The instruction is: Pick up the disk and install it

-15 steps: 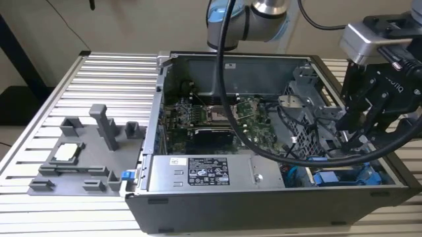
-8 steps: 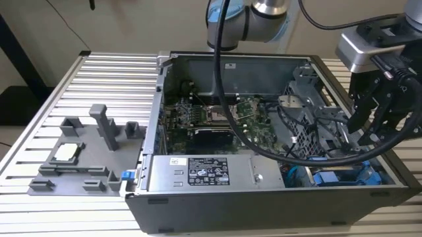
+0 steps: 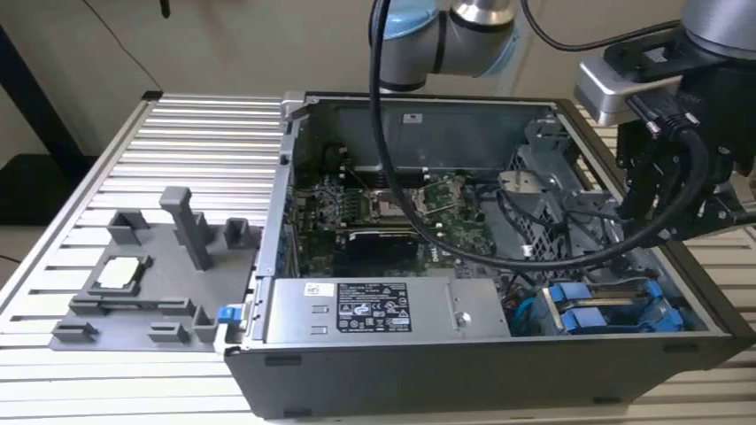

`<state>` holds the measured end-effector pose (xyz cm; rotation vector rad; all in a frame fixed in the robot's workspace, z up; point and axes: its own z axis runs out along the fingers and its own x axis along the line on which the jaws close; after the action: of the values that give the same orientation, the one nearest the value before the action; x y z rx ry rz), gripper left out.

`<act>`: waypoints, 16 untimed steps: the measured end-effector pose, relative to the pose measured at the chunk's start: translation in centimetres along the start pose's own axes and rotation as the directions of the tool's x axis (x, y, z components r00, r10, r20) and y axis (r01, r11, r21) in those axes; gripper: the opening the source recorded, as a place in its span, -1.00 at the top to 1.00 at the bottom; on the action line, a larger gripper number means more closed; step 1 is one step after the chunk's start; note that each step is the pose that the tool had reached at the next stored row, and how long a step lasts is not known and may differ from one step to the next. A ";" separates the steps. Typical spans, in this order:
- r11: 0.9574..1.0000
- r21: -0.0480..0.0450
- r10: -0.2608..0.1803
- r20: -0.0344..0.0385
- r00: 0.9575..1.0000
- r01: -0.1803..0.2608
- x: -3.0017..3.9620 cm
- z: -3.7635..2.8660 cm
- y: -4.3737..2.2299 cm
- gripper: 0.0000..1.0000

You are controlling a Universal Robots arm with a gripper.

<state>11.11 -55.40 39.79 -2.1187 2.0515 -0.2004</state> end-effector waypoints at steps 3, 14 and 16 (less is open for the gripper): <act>1.000 0.010 -0.008 -0.035 0.999 0.009 -0.72 0.06 0.25 0.19; 0.998 0.050 -0.024 -0.110 0.994 0.030 -2.49 0.80 0.48 0.19; 0.998 0.051 -0.024 -0.110 0.994 0.030 -2.48 1.15 0.57 0.19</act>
<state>10.73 -52.89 38.62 -2.1498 2.0531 -0.3785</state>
